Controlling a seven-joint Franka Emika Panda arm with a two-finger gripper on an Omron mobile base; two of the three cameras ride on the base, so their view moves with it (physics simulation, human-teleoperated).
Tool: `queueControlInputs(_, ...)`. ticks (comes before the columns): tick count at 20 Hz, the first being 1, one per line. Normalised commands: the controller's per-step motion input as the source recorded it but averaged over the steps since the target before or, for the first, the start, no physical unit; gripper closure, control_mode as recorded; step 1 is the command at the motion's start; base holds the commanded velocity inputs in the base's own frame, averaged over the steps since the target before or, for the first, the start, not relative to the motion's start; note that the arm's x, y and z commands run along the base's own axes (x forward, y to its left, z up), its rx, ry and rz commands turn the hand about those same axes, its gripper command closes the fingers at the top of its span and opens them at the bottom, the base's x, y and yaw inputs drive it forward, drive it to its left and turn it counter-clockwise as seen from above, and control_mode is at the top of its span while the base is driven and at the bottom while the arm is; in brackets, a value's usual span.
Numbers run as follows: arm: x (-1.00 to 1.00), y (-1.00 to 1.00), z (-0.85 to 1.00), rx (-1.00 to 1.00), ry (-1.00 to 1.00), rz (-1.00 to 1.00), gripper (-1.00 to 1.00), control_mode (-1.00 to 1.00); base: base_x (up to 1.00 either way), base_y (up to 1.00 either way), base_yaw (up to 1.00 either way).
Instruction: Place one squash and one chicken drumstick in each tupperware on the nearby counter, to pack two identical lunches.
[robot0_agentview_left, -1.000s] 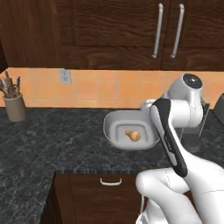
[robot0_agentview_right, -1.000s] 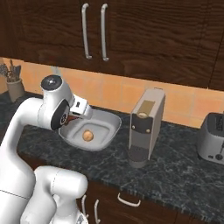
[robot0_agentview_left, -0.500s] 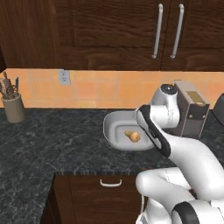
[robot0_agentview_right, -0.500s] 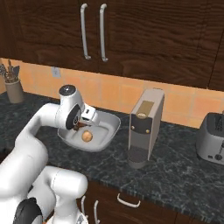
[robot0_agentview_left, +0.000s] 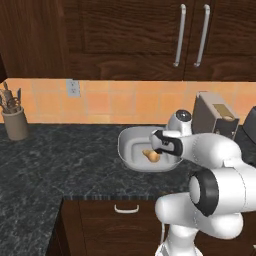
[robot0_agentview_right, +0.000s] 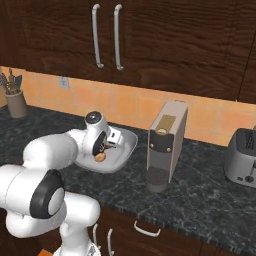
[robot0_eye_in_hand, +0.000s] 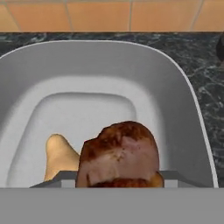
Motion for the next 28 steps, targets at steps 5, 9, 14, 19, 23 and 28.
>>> queueControlInputs(5,0.06,0.0,0.18,0.0,0.09,-0.02,-1.0,-1.0,0.0,0.0,0.0)
queueControlInputs(9,-0.01,0.02,0.41,0.0,0.0,-0.02,-1.0,-1.0,0.0,0.0,0.0)
queueControlInputs(14,-0.86,0.36,0.39,-0.03,-0.16,0.0,-1.0,-1.0,0.0,0.0,0.0)
queueControlInputs(19,-1.0,0.47,0.97,-0.15,-0.57,0.0,-1.0,-1.0,0.0,0.0,0.0)
queueControlInputs(23,-1.0,0.47,1.0,-0.18,-0.61,0.0,-1.0,-1.0,0.0,0.0,0.0)
queueControlInputs(28,-1.0,0.48,1.0,-0.18,-0.62,0.0,-1.0,-1.0,0.0,0.0,0.0)
